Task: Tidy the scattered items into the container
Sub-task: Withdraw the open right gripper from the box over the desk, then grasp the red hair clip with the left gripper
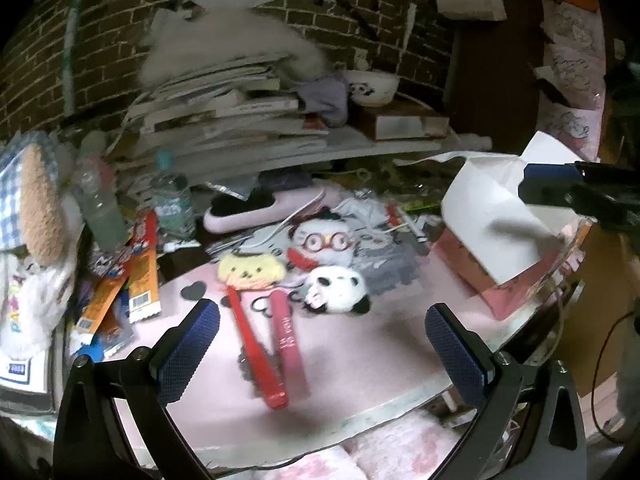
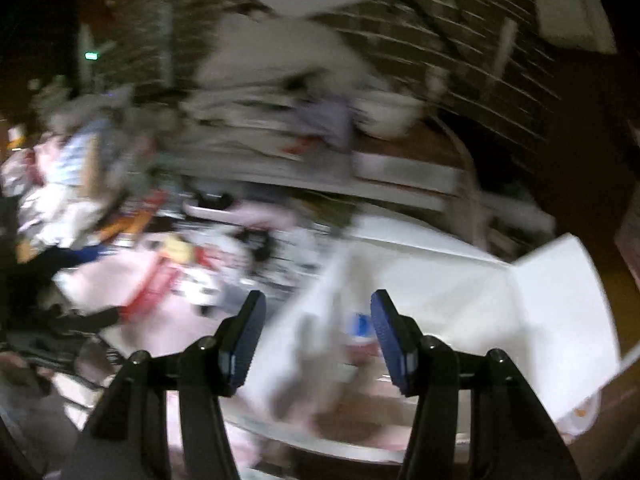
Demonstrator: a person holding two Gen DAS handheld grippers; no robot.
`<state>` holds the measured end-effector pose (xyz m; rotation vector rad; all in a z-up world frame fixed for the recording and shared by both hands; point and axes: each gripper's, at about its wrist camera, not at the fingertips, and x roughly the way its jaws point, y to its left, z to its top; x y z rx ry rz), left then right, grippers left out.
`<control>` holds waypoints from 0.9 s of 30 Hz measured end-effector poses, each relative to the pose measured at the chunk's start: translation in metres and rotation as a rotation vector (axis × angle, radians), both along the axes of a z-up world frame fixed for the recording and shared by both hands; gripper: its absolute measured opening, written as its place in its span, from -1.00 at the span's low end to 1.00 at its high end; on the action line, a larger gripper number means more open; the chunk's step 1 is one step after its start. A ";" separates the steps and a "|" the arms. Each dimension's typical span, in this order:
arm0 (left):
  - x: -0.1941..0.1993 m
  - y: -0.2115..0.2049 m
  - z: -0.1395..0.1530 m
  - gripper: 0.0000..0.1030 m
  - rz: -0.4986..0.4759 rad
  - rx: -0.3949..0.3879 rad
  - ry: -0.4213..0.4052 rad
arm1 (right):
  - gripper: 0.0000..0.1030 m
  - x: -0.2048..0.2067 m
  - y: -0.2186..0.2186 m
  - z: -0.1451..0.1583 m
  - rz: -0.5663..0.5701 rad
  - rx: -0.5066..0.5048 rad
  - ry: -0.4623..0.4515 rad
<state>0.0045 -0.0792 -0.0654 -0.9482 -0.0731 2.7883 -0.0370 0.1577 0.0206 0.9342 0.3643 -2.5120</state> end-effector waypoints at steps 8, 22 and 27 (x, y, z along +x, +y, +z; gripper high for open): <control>0.010 -0.018 -0.020 0.99 0.027 -0.031 -0.029 | 0.04 0.019 -0.068 -0.044 0.167 -0.076 -0.074; -0.004 -0.029 -0.058 -0.16 0.045 0.001 -0.087 | 0.29 0.028 -0.086 -0.115 0.040 -0.140 -0.064; -0.014 -0.037 -0.063 -0.20 0.086 0.027 -0.094 | 0.30 0.035 -0.090 -0.126 0.059 -0.138 -0.096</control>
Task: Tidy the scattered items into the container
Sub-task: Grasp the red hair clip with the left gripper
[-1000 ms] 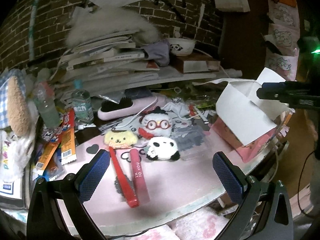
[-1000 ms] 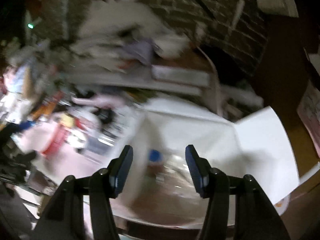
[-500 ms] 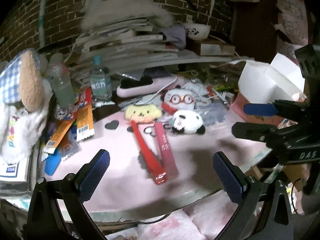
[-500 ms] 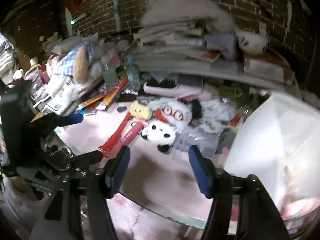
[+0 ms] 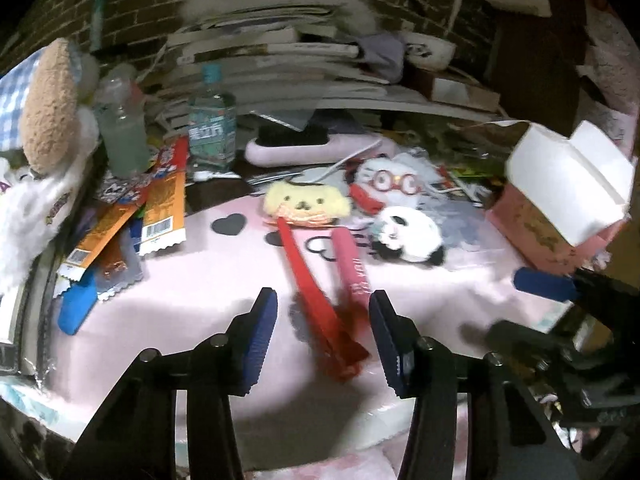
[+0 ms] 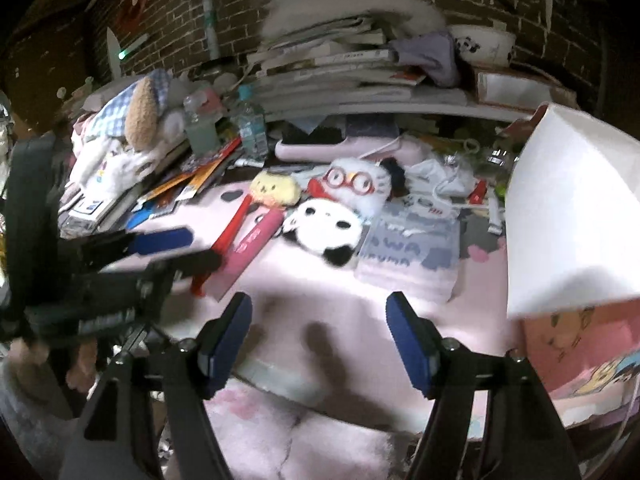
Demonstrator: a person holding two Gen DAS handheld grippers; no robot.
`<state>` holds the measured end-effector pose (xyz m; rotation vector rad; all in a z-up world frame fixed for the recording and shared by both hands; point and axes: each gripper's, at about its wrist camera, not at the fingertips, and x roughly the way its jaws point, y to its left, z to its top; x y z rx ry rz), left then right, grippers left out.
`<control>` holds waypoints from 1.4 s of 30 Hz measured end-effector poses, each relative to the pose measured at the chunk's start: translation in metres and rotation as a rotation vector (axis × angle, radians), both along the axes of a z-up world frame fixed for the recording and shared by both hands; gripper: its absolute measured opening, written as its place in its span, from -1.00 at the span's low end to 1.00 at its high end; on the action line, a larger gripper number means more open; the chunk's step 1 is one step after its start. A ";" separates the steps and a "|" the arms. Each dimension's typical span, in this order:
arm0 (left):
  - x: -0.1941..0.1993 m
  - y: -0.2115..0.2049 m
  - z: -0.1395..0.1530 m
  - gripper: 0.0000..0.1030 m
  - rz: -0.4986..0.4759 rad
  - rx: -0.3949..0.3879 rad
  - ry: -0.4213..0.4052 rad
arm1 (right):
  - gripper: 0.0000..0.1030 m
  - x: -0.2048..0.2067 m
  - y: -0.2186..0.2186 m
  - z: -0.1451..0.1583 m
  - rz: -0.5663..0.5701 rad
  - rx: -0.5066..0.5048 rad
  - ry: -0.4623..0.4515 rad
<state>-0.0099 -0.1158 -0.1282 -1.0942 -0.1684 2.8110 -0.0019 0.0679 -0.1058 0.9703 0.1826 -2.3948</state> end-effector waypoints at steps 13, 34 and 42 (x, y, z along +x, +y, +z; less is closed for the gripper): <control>0.009 -0.008 0.001 -0.23 0.008 -0.113 0.020 | 0.31 0.004 -0.001 -0.008 0.018 -0.011 -0.026; 0.011 0.007 -0.011 -0.55 -0.024 -0.039 -0.036 | 0.31 0.005 -0.002 -0.011 0.032 -0.038 -0.059; 0.012 0.000 -0.009 -0.57 -0.029 0.003 -0.045 | 0.31 0.005 -0.001 -0.012 0.028 -0.047 -0.065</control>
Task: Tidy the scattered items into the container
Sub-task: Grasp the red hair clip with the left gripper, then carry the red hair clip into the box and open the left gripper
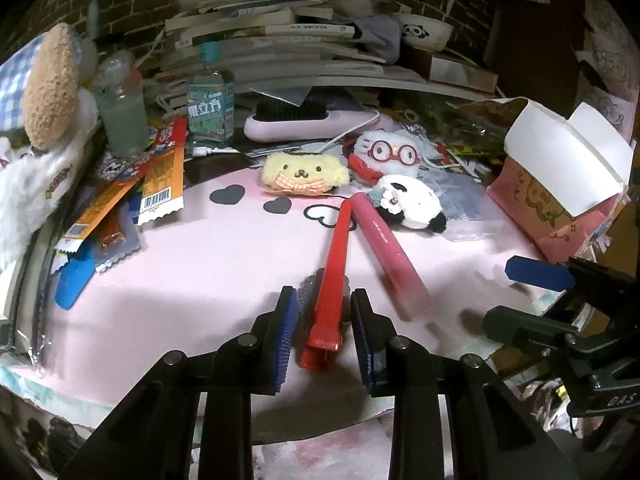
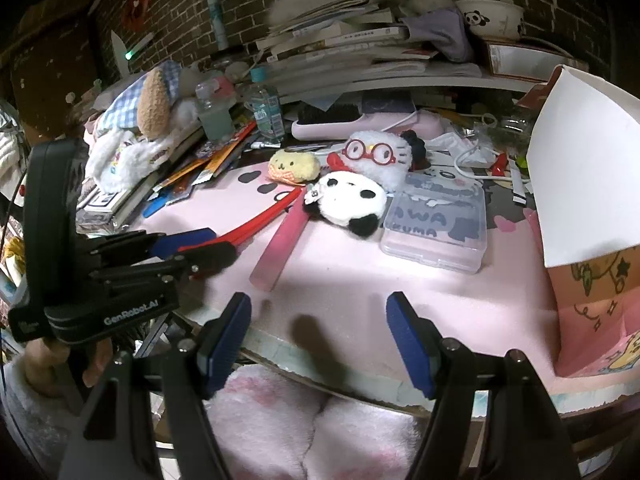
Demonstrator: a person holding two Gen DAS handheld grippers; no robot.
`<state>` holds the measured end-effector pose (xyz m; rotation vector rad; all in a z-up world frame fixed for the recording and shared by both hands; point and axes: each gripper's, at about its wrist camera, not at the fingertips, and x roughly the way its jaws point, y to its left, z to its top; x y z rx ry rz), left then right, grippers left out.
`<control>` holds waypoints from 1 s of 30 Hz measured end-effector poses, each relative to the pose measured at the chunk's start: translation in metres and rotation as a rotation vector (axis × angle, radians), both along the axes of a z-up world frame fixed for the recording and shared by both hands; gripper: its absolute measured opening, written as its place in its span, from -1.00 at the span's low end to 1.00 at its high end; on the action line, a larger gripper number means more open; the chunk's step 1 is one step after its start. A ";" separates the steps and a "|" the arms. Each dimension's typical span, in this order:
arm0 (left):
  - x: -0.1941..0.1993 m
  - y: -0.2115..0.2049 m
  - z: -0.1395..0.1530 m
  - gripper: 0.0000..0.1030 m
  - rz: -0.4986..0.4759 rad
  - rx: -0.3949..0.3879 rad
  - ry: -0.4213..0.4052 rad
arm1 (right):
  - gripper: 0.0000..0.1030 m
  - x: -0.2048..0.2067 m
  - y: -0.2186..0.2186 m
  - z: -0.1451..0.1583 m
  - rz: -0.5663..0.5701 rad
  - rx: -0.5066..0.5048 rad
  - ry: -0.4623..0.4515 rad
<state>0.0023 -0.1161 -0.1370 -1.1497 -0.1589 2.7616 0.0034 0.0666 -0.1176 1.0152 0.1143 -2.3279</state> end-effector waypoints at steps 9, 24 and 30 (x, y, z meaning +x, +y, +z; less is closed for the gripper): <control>-0.004 -0.001 0.007 -0.57 0.000 0.002 0.015 | 0.31 -0.001 -0.001 -0.001 -0.002 0.003 0.007; -0.009 -0.003 0.029 -0.79 -0.011 0.040 0.067 | 0.31 -0.003 0.001 0.000 -0.010 -0.001 0.008; -0.010 -0.001 0.037 -0.79 -0.023 0.060 0.091 | 0.31 -0.005 0.002 0.000 -0.016 -0.006 0.008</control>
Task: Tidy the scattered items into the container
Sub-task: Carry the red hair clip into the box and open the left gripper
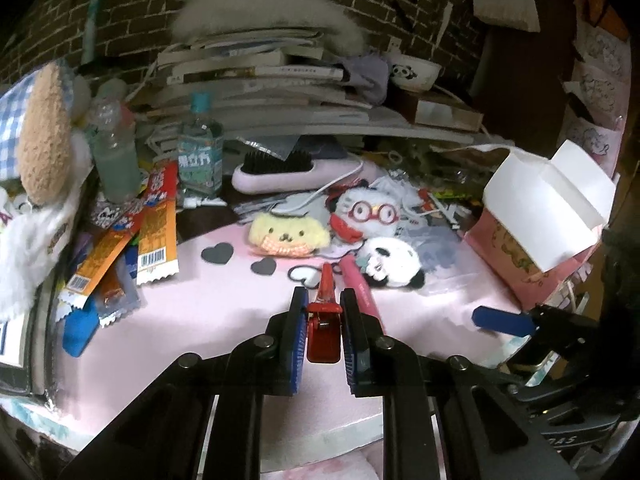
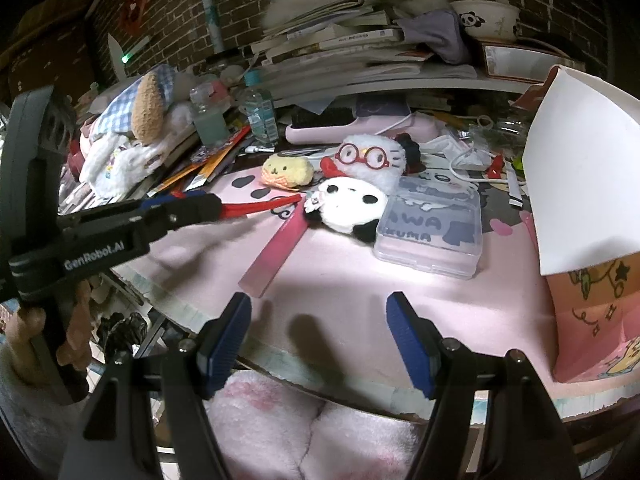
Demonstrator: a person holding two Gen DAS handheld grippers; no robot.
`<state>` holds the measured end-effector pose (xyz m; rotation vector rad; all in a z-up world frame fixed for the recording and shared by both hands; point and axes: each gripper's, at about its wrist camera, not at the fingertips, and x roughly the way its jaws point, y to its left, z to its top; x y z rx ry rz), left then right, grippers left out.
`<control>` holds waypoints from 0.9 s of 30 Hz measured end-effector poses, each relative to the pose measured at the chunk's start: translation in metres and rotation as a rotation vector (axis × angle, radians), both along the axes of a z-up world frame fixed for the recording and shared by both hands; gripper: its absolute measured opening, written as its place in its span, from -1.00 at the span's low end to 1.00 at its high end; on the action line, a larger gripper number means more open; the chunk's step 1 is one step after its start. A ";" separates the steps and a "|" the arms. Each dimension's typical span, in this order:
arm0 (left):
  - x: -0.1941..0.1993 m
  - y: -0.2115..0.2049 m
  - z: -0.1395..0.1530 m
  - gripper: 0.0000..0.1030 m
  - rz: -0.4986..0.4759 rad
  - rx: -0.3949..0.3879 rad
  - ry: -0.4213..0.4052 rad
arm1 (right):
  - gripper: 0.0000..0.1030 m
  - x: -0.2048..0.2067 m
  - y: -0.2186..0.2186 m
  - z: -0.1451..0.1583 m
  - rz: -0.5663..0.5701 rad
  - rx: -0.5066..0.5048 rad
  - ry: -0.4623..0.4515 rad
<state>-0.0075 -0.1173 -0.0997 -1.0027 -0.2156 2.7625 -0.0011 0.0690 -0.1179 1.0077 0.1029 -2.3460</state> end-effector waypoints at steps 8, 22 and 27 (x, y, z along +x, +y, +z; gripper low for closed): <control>-0.009 0.001 -0.005 -0.79 0.000 -0.022 -0.041 | 0.31 -0.003 0.003 -0.004 -0.013 -0.005 -0.010; -0.014 0.008 -0.029 -0.79 -0.011 -0.088 -0.141 | 0.31 -0.004 0.007 -0.004 -0.017 -0.022 -0.015; -0.013 0.013 -0.031 -0.79 -0.017 -0.126 -0.147 | 0.31 -0.005 0.007 -0.007 -0.012 -0.026 -0.027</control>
